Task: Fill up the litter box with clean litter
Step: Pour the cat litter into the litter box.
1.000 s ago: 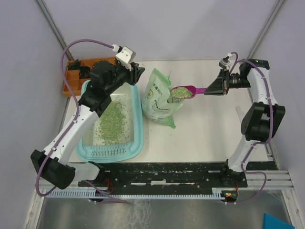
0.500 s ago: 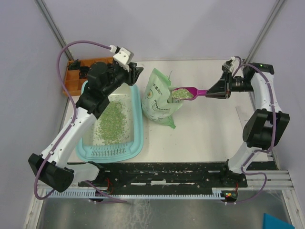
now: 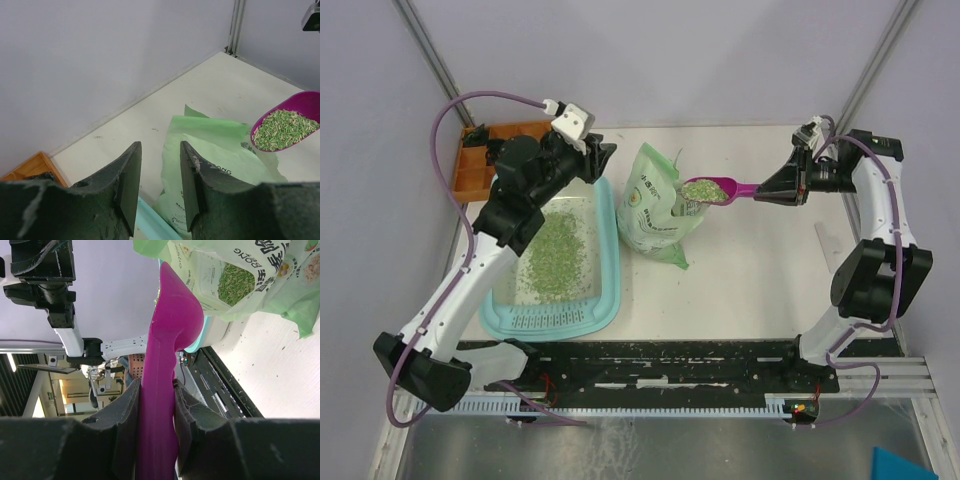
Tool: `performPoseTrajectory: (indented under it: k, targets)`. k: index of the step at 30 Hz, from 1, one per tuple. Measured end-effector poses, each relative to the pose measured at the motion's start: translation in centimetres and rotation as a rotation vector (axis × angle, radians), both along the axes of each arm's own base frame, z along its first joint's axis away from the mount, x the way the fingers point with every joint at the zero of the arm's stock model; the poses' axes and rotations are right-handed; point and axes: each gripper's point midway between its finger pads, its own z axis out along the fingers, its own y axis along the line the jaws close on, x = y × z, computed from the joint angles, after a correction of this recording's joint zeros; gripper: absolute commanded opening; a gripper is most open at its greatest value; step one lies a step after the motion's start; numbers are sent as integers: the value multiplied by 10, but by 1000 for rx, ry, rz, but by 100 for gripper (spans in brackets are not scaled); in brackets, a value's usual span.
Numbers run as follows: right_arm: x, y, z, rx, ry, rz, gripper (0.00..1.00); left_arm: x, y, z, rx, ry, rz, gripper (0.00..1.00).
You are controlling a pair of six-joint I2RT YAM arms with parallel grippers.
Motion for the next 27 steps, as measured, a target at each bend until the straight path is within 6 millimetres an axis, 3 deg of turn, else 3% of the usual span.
performPoseTrajectory:
  k: [27]
  targets:
    - [-16, 5, 28, 13, -45, -13, 2, -11, 10, 0, -1, -1, 21, 44]
